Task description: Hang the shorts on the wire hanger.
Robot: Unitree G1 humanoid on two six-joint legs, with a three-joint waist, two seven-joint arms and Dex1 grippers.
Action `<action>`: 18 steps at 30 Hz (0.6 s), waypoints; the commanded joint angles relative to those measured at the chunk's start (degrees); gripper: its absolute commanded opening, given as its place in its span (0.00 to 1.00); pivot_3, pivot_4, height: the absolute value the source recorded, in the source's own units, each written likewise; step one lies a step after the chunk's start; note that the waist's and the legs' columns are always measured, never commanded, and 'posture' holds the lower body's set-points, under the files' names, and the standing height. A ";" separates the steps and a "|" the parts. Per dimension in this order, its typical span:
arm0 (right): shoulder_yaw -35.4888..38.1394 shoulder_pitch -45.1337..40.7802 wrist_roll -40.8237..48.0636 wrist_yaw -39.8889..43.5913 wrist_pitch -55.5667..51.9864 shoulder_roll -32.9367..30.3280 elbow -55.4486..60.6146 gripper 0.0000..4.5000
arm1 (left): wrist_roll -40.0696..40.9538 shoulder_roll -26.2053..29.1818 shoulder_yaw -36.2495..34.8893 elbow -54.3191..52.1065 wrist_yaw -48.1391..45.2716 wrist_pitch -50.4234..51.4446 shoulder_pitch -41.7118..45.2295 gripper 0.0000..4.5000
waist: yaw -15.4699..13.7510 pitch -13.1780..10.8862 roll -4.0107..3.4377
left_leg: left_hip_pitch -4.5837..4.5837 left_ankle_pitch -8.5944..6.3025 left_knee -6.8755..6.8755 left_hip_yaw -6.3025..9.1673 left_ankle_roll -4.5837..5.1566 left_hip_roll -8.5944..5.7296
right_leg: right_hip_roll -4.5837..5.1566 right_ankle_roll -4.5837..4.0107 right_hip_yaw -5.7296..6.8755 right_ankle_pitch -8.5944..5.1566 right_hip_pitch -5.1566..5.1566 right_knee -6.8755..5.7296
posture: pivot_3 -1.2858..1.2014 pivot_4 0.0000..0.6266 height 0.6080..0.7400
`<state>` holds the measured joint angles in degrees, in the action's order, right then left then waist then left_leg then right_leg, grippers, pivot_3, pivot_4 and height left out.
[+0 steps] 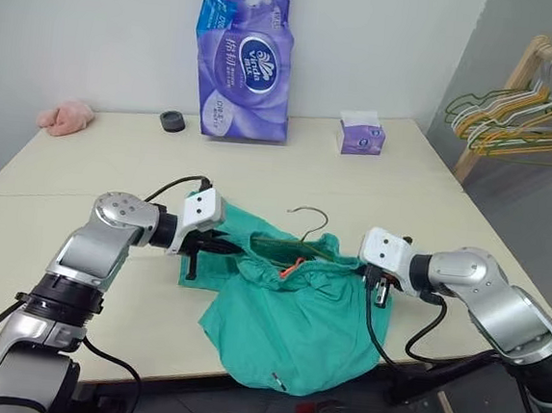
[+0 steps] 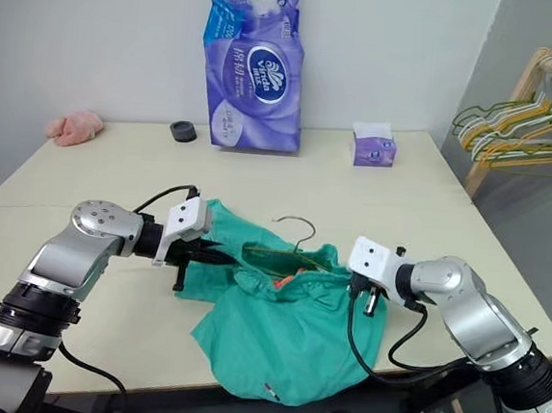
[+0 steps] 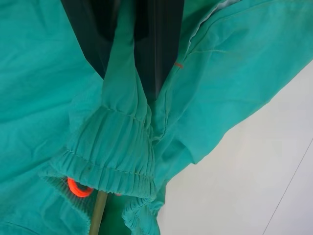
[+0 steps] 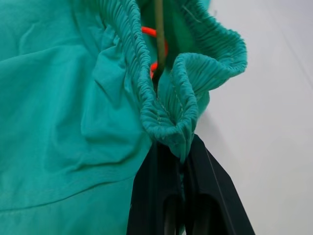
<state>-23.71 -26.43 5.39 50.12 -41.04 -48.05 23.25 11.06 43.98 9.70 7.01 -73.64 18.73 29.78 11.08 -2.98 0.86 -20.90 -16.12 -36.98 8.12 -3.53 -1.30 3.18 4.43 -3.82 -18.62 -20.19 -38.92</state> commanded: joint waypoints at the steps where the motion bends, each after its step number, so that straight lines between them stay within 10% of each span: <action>1: 1.83 -0.22 -0.98 1.62 2.14 -1.75 0.75 0.16 | -0.14 -0.21 -0.19 -2.30 0.87 -0.54 -0.40 0.00 | 0.00 0.00 0.00 | 0.00 0.00 0.00 0.00 0.00 0.00 | 0.00 0.00 0.00 0.00 0.00 0.00 | 0.44 0.02 1.00; 11: 9.63 4.32 6.06 3.91 -6.24 -2.76 -2.36 0.91 | -0.69 -0.91 0.19 -1.90 0.98 -1.30 -0.57 0.00 | 0.00 0.02 0.02 | 0.01 0.00 0.00 -0.01 0.00 -0.01 | 0.00 0.00 0.01 0.00 0.03 0.01 | 0.43 0.02 1.00; 18: 4.82 0.28 4.64 3.17 -6.23 4.24 -8.01 0.91 | -0.90 -1.09 0.07 -1.67 0.58 -1.51 -0.37 0.00 | 0.23 0.02 0.00 | 0.02 0.00 0.01 -0.08 0.00 -0.01 | -0.04 0.00 0.00 0.00 0.00 0.00 | 0.44 0.02 1.00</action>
<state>-18.55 -24.23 10.20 53.27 -47.36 -44.18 15.03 10.12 42.74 9.81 6.39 -73.14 18.08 28.66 11.30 -2.96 0.86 -20.88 -16.12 -36.96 8.06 -3.53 -1.32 3.15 4.43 -3.82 -18.61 -20.19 -38.92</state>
